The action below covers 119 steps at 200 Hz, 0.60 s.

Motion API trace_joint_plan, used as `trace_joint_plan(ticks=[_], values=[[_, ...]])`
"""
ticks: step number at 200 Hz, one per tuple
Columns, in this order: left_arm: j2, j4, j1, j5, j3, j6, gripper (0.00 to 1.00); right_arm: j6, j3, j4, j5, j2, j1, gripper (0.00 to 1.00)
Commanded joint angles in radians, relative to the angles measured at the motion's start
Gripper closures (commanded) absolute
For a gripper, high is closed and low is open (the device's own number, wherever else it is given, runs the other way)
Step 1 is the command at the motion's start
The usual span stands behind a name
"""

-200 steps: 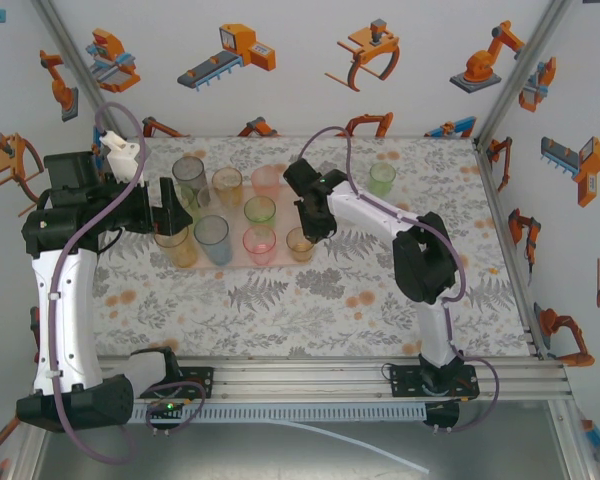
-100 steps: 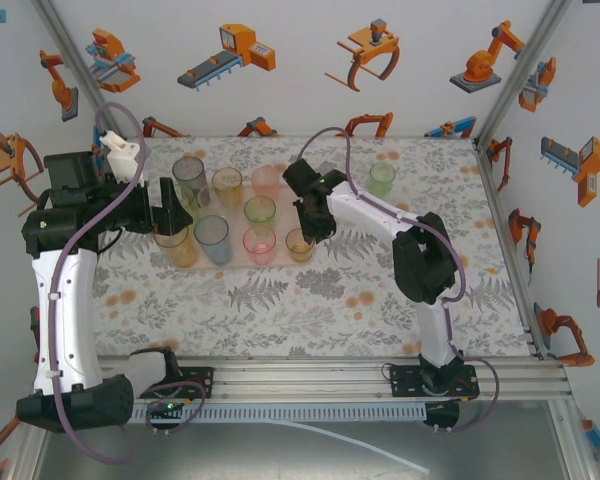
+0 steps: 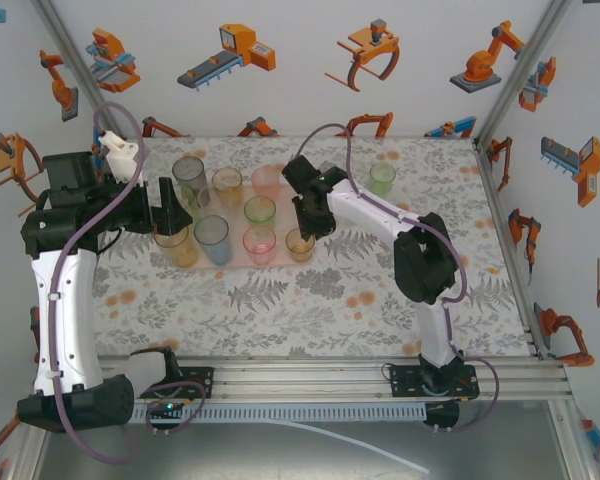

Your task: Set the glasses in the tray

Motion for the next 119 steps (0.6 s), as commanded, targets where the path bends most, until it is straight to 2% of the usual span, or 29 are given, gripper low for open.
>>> trace_joint_plan(ticks=[1,119], values=[[-0.020,0.000,0.008,0.018,0.004,0.001,0.03,0.004,0.047,-0.043,0.009,-0.021,0.006,0.67],[-0.019,-0.007,0.011,0.020,0.022,0.004,0.03,-0.011,0.024,-0.058,0.046,-0.133,0.006,0.65]])
